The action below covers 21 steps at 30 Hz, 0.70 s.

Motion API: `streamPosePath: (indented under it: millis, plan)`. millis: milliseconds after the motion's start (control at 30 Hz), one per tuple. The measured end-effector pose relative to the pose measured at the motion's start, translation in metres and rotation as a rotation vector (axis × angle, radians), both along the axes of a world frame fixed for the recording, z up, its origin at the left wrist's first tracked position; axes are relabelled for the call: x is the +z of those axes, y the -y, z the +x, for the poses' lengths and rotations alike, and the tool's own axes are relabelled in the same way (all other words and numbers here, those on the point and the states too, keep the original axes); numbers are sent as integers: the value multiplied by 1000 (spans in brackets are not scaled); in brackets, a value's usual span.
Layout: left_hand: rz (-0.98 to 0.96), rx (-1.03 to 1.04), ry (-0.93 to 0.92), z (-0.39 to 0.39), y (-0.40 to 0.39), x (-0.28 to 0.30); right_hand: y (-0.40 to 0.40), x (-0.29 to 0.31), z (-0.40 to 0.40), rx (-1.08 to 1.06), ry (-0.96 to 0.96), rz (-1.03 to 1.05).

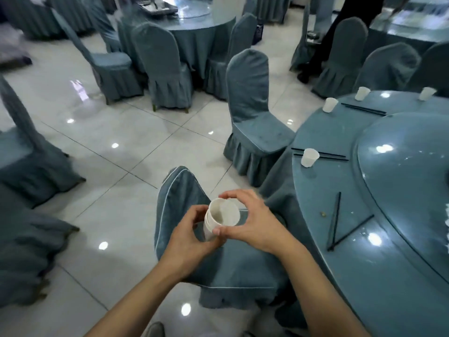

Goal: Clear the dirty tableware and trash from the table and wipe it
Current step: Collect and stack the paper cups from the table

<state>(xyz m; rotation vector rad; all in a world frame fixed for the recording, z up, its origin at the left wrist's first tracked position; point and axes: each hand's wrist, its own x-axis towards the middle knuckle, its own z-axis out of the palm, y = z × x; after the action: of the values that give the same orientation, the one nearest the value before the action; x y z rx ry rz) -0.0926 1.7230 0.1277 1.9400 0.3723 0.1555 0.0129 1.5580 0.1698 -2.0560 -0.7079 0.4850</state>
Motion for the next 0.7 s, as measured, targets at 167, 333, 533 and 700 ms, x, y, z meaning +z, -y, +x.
streamPosePath:
  millis: [167, 333, 533, 700]
  plan:
    - [-14, -1, -23, -18, -94, 0, -88, -4, -22, -21, 9, 7]
    - [-12, -39, 0, -25, -181, 6, -166, -8, -43, -79, 9, 32]
    - [-43, -90, 3, -7, -244, 11, -221, -14, -33, -270, 52, 59]
    - [-67, -88, -24, 41, -287, 5, -236, -49, 6, -433, 410, -278]
